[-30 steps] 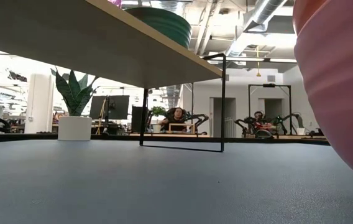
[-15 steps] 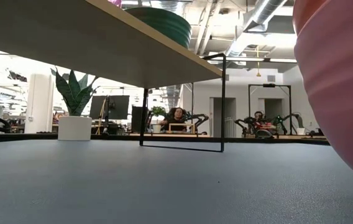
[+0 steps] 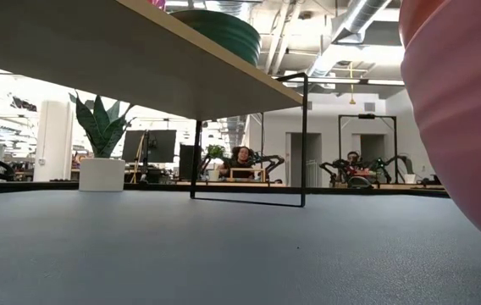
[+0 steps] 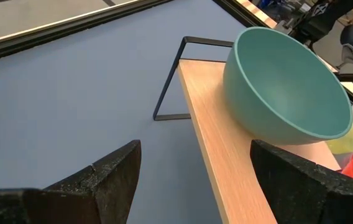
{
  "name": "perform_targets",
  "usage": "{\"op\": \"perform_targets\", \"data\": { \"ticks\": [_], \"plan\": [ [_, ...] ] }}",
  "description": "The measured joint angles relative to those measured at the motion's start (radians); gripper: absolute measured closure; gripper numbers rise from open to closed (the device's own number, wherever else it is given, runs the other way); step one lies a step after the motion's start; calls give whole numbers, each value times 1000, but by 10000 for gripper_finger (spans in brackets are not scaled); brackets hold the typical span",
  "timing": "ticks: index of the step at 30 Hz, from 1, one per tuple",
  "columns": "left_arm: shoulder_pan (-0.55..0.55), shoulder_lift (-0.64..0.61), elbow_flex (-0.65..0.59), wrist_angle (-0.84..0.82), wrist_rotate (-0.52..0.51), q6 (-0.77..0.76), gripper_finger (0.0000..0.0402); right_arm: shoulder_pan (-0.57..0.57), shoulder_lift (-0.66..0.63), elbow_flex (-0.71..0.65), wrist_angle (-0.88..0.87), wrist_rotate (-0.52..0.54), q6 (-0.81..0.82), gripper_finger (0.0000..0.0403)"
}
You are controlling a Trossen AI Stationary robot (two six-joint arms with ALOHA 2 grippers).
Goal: Place and stack bowls onto a shelf
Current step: Stack the light orange bowl on top of the light violet bowl on the shelf, then stack the blue bowl on top of the green bowl on the shelf
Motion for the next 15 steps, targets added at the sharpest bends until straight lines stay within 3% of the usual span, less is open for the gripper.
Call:
{"op": "perform_targets", "data": {
  "ticks": [15],
  "plan": [
    [0,0,0,-1,0,1,115,-4,-1,0,39,8,14,206]
  ]
}}
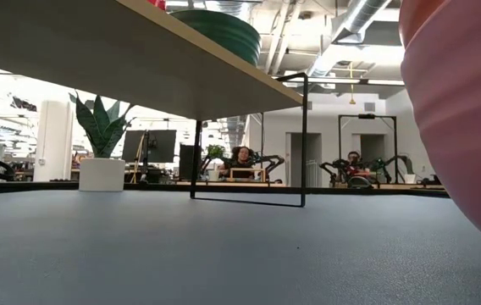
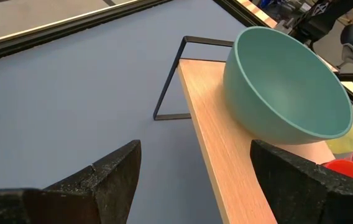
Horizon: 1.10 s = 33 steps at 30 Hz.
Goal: Place and stack bowls onto a shelf
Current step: Stack the blue bowl on top of the green bowl on the shelf
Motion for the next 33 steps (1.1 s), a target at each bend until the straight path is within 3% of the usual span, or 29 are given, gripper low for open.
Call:
{"op": "perform_targets", "data": {
  "ticks": [4,8,15,19,23,33],
  "plan": [
    [0,0,0,1,2,0,115,15,-33,-2,45,104,121,200],
    [0,0,0,-2,7,0,115,29,-110,1,-18,272,462,204],
    [0,0,0,-11,6,-22,115,21,-215,1,-493,272,1335,206],
    [0,0,0,-12,6,-31,115,81,-214,-7,-776,203,1670,207],
    [0,0,0,-13,6,-41,115,186,-193,-66,-800,151,1828,207],
    [0,0,0,-13,1,-43,115,313,-177,-261,-488,69,2054,207]
  ]
}}
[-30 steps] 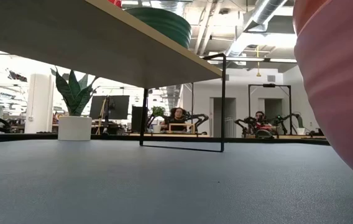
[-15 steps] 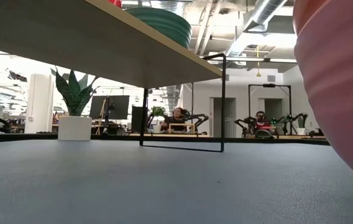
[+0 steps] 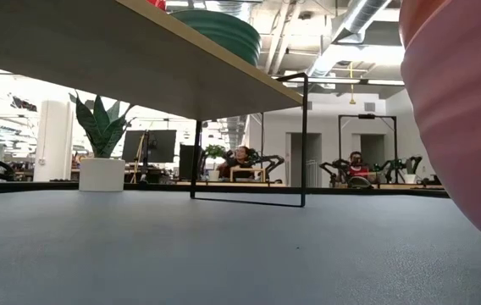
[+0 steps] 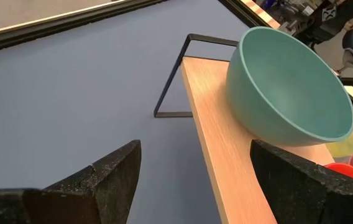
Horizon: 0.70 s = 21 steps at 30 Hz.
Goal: Place and stack bowls onto a shelf
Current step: Stack the blue bowl on top of the green bowl on the shelf
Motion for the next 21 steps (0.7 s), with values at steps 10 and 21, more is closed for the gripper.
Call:
{"op": "perform_targets", "data": {
  "ticks": [10,21],
  "plan": [
    [0,0,0,-1,4,1,115,6,1,-137,182,-57,24,207],
    [0,0,0,-2,4,0,115,6,1,-207,224,-57,-57,207]
  ]
}}
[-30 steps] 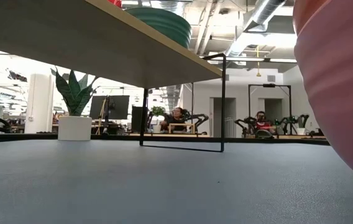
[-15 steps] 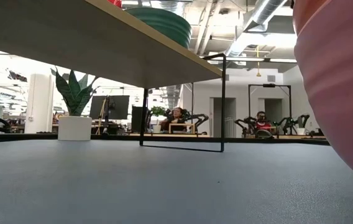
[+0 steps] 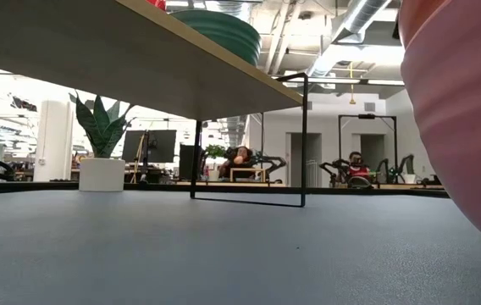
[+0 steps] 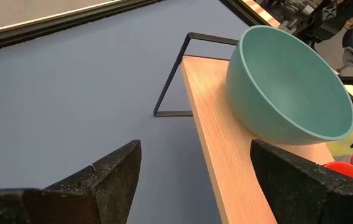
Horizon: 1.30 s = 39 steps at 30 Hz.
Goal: Place and stack bowls onto a shelf
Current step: Stack the blue bowl on top of the green bowl on the shelf
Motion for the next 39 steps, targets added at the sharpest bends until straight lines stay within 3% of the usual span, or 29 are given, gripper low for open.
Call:
{"op": "perform_targets", "data": {
  "ticks": [10,19,39],
  "plan": [
    [0,0,0,-3,0,-1,115,15,0,-61,52,-27,0,222],
    [0,0,0,-9,-7,-1,115,6,4,-61,36,-51,-50,373],
    [0,0,0,-25,-31,-2,115,-203,4,-60,-30,-19,-224,372]
  ]
}}
